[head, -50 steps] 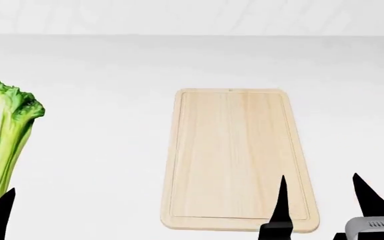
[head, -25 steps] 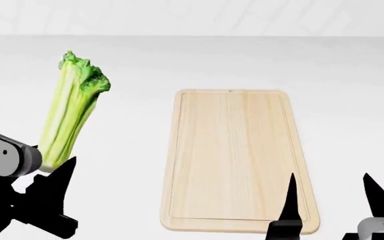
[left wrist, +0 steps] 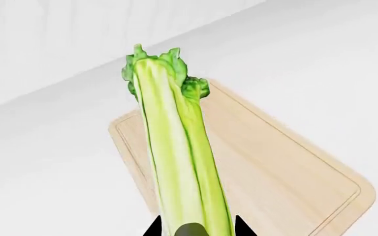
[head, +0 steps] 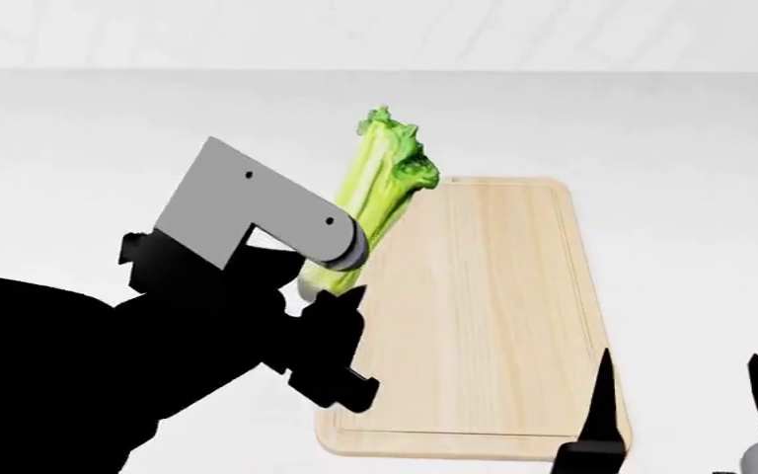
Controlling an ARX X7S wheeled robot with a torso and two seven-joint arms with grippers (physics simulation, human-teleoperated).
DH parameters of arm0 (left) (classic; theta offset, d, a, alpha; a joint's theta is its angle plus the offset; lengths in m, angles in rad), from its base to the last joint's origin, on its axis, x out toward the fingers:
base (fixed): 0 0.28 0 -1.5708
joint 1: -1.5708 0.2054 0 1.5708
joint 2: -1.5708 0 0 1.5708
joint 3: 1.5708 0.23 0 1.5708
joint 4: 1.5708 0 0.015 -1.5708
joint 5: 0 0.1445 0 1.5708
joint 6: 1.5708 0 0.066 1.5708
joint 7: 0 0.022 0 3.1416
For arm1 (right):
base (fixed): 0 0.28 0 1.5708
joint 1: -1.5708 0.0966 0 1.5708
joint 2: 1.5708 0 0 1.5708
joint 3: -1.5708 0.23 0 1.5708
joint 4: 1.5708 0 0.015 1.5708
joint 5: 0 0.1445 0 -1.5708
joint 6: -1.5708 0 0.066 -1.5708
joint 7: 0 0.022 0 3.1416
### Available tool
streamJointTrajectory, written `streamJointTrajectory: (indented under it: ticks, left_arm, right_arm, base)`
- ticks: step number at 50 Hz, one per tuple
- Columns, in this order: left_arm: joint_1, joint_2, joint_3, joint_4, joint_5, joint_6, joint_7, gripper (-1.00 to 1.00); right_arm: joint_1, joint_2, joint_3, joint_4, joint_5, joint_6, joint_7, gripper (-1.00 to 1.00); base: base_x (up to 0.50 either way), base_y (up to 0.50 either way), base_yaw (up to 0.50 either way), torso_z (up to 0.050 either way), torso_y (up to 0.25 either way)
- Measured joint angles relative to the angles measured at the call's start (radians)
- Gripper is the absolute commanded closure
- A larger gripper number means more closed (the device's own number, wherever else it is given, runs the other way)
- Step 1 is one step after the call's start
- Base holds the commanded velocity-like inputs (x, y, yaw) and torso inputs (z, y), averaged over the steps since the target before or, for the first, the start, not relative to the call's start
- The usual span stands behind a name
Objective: Place the celery and the celery on separate cutting boards.
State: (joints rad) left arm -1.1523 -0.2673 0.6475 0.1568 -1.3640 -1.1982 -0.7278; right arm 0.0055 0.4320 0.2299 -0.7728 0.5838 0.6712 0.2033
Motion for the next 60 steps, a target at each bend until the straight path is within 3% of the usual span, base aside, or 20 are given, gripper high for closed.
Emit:
streamJointTrajectory:
  ticks: [14,28,29,47,60]
  left_arm:
    - [-0.073,0.12,0.178,-0.232,0.194,0.089,0.183,1.0]
    - [-0.071,0.156,0.267,-0.331,0.268,0.14,0.265,1.0]
    - [-0.071,0.157,0.27,-0.333,0.269,0.14,0.267,-1.0]
    - [-0.096,0.128,0.231,-0.25,0.214,0.118,0.217,-1.0]
    - [-0.08,0.013,0.086,-0.091,0.08,0.092,0.061,-1.0]
  right_arm:
    - [-0.012,-0.001,-0.006,0.02,-0.001,-0.011,-0.004,-1.0]
    - [-0.016,-0.001,-0.011,0.033,0.001,-0.014,-0.001,-1.0]
    - [-0.016,-0.001,-0.012,0.034,0.001,-0.015,-0.001,-1.0]
    - [-0.017,0.001,-0.018,0.044,0.002,-0.02,0.005,-1.0]
    - [0.013,0.011,-0.012,0.043,0.021,0.003,0.02,-1.0]
  base:
    - [0.0,0.0,0.0,0.0,0.001]
    - [0.0,0.0,0.0,0.0,0.001]
    - [0.0,0.0,0.0,0.0,0.0]
    - [0.0,0.0,0.0,0.0,0.0]
    - [0.0,0.0,0.0,0.0,0.0]
